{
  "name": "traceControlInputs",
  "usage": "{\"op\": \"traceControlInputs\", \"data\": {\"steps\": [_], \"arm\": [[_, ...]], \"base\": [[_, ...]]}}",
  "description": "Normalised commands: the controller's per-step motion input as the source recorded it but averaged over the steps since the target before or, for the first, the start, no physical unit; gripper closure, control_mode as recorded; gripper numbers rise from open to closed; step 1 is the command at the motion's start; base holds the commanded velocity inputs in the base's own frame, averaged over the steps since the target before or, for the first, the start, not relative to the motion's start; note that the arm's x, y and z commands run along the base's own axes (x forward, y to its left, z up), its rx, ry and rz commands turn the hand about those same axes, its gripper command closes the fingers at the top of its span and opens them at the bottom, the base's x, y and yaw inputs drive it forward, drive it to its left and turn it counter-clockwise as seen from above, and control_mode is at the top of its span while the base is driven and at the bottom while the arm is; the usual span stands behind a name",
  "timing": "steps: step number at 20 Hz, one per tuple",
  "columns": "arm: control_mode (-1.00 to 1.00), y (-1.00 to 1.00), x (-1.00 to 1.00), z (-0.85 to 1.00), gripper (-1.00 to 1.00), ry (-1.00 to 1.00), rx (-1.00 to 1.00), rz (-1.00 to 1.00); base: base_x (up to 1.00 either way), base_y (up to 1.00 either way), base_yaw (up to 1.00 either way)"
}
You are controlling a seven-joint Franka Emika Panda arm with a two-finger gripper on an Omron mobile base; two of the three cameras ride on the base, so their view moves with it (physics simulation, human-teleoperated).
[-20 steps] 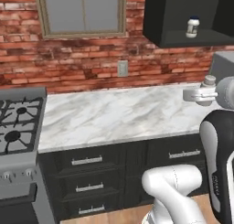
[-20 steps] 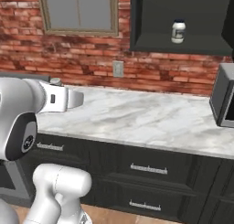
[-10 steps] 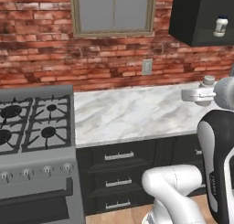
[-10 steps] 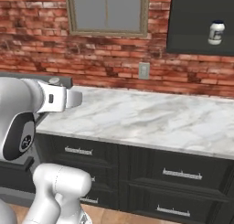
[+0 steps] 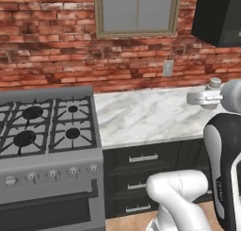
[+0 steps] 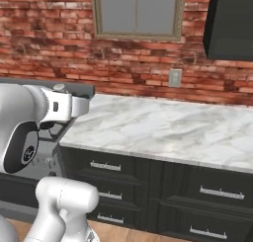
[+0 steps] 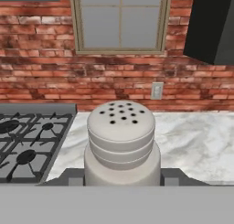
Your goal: Take 2 condiments from the cabinet and move them on the counter near the stove.Make sure the condiments are lined up with each other, next to each other.
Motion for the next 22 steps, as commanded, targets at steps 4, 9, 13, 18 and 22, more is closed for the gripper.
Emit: {"op": "traceControlInputs", "data": {"steps": [4,9,13,18,22], "arm": [[1.00,0.00,0.00,0.00,1.00,0.00,0.00,0.00],[1.00,0.00,0.00,0.00,1.00,0.00,0.00,0.00],[1.00,0.00,0.00,0.00,1.00,0.00,0.00,0.00],[1.00,0.00,0.00,0.00,1.00,0.00,0.00,0.00],[1.00,0.00,0.00,0.00,1.00,0.00,0.00,0.00]], "base": [[0.11,0.43,0.02],[0.31,0.25,0.00],[0.34,0.09,0.00],[0.39,0.07,0.00],[0.28,0.10,0.00]]}}
